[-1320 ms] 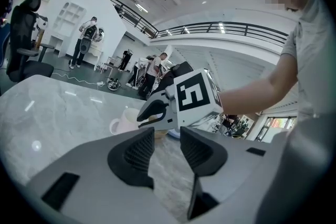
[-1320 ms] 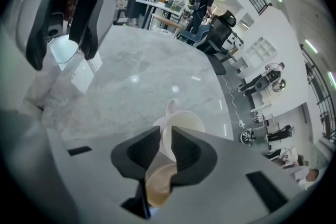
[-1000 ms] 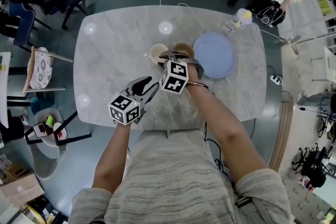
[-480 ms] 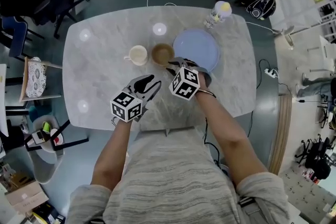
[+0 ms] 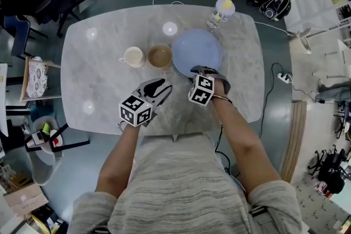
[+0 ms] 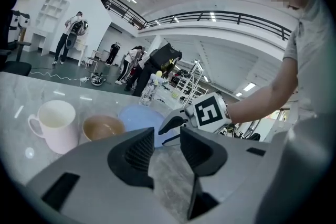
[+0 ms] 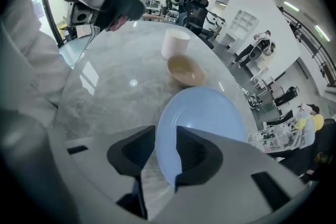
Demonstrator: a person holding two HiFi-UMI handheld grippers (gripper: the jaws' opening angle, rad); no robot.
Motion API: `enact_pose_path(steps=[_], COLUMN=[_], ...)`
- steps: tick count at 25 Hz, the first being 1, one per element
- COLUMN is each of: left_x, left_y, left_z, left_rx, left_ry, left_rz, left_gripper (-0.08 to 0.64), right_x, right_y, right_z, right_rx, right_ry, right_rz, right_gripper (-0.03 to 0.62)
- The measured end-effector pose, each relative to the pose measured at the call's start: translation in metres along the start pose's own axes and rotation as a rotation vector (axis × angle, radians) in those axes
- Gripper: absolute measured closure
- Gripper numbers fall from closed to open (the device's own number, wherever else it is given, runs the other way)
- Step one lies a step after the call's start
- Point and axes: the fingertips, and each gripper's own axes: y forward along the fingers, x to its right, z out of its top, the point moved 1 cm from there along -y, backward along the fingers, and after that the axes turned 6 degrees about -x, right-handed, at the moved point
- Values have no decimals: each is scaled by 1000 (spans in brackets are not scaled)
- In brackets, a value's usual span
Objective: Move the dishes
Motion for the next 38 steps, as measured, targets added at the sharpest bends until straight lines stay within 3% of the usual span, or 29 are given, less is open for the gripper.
enact_pose_path(steps=[12,19,25,38], left_x=[11,15,19,23], left_y=[21,24,24,25], left_z=[-8,-10,-12,-12], left_rx=[-5,-1,-2,6], left_ry=[-32,-38,-43,-44], left_rz=[39,59,64,76], left_gripper=[394,393,393,393], right_x=[0,-9,-5,-3], right_y=[18,20,27,26], right_z=[-12,-15,-34,-44], right_rx=[-26,-32,-99,-112], right_ry=[-90,-111,-93,-111], right_rz=[62,108,91,73], right_gripper=[517,497,555,558])
